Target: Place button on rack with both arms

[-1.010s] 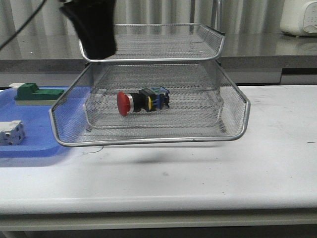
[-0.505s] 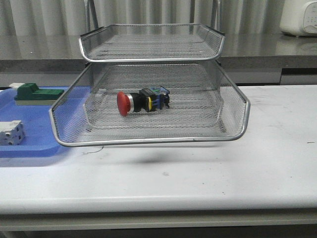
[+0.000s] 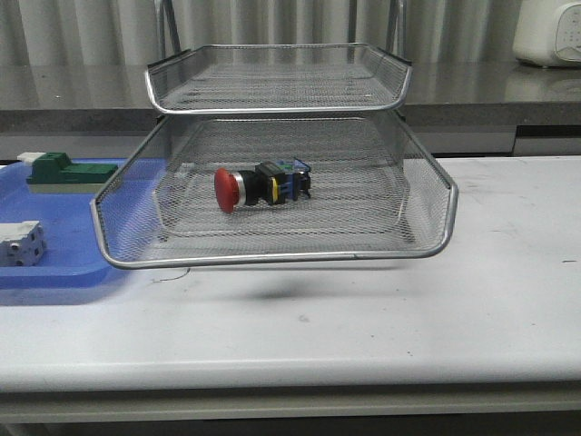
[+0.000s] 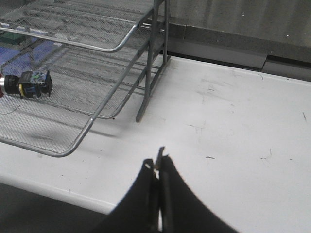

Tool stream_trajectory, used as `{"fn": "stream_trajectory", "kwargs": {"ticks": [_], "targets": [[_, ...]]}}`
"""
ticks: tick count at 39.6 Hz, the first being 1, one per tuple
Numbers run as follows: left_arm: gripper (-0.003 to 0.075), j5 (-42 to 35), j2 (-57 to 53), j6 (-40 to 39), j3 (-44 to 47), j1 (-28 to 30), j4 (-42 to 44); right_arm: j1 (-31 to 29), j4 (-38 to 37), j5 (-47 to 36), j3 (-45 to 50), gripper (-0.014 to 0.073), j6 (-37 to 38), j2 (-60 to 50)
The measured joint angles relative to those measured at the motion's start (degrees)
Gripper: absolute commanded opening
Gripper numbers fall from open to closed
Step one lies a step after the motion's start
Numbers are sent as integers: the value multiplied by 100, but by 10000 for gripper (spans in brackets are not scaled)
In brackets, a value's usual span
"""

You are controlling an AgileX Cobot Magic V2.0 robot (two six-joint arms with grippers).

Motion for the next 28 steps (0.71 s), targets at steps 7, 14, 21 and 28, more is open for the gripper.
{"fn": "stream_trajectory", "kwargs": {"ticks": [7, 14, 21, 28], "targets": [[-19, -136, -630, 0, 93, 0, 0, 0, 0, 0, 0, -109, 0, 0], [-19, -158, -699, 0, 93, 0, -13, 0, 0, 0, 0, -109, 0, 0], [-19, -158, -699, 0, 93, 0, -13, 0, 350, -243, 0, -109, 0, 0], [-19, -158, -699, 0, 93, 0, -13, 0, 488, -426, 0, -109, 0, 472]]}}
